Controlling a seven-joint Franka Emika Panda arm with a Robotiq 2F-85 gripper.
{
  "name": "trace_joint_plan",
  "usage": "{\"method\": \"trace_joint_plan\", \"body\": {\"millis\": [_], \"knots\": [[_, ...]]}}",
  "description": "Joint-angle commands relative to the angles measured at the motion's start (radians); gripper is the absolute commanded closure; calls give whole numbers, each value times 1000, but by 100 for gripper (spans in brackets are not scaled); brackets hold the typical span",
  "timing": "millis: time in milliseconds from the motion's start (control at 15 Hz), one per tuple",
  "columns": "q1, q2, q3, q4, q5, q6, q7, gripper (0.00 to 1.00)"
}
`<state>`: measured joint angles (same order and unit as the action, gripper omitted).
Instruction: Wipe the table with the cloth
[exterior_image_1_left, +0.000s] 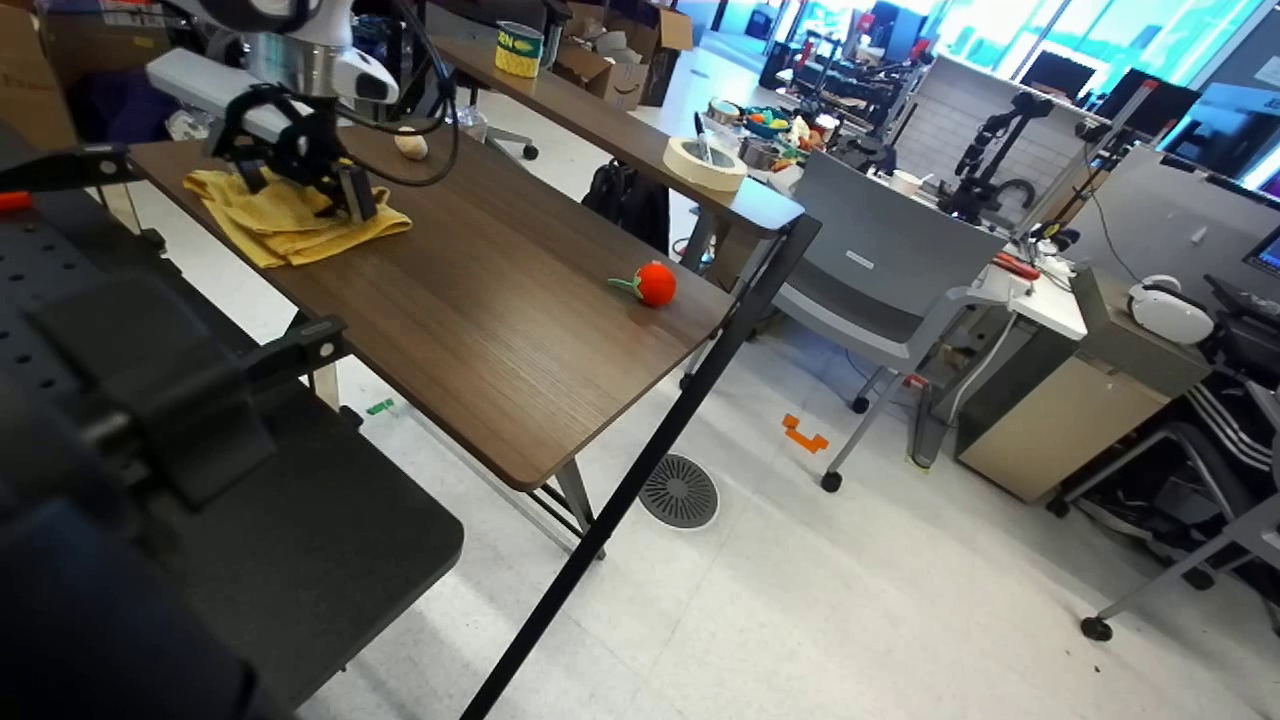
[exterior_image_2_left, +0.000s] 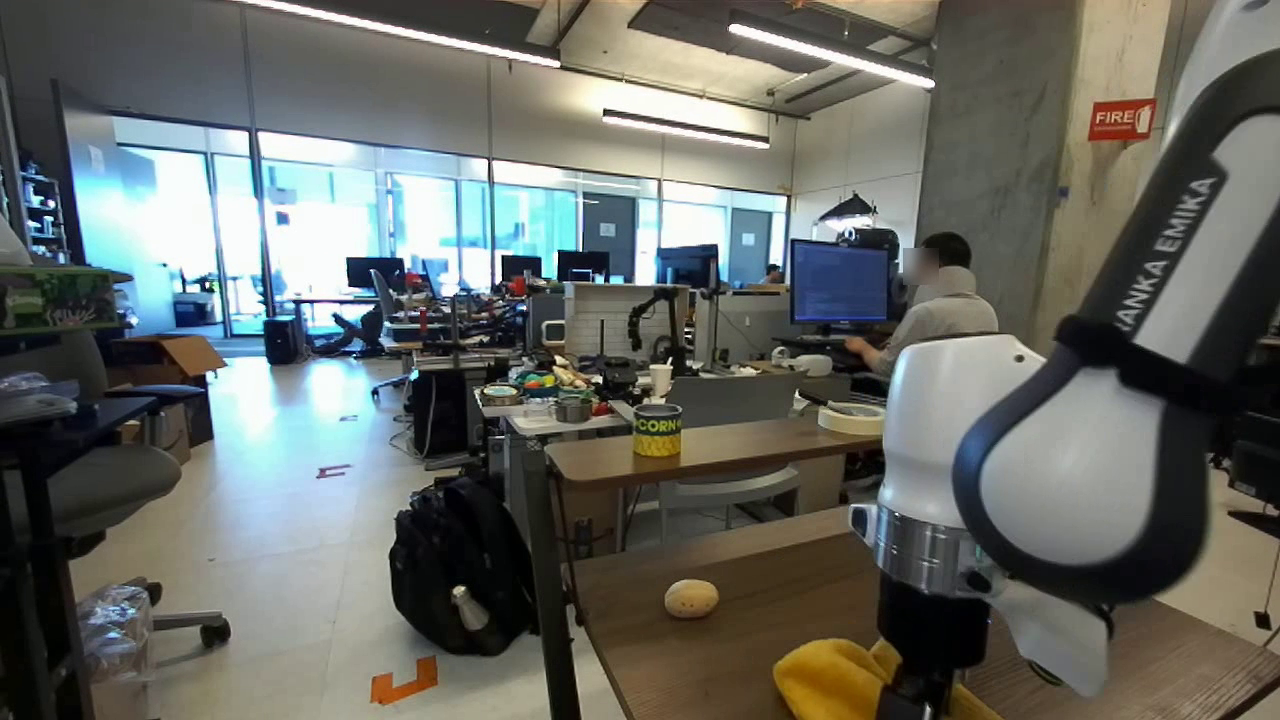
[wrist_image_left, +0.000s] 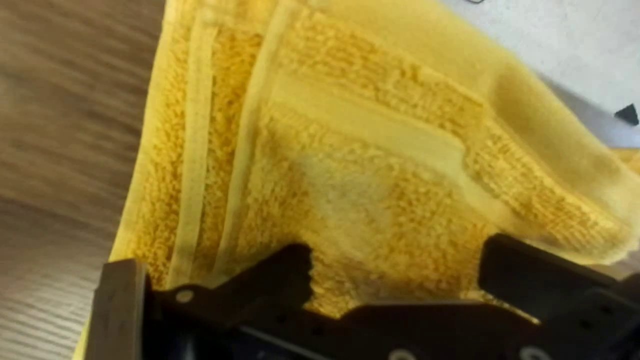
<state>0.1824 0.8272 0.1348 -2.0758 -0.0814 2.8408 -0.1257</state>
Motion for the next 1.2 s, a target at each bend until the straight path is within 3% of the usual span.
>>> {"method": "trace_joint_plan", "body": {"millis": [0,200,400,733,867,1067,1133], "knots": [[149,-64,-84,-233,-110,270,39,0],[346,-32,-255,-283,-107,525,58,0],[443,51,-389,-255,35,618,38,0],[378,117,-501,-210,162,535,64,0],[314,182,-517,-169,176,493,71,0],[185,152,-453,-145,132,438,56,0],[104,109,-385,-148,90,404,38,0]]}}
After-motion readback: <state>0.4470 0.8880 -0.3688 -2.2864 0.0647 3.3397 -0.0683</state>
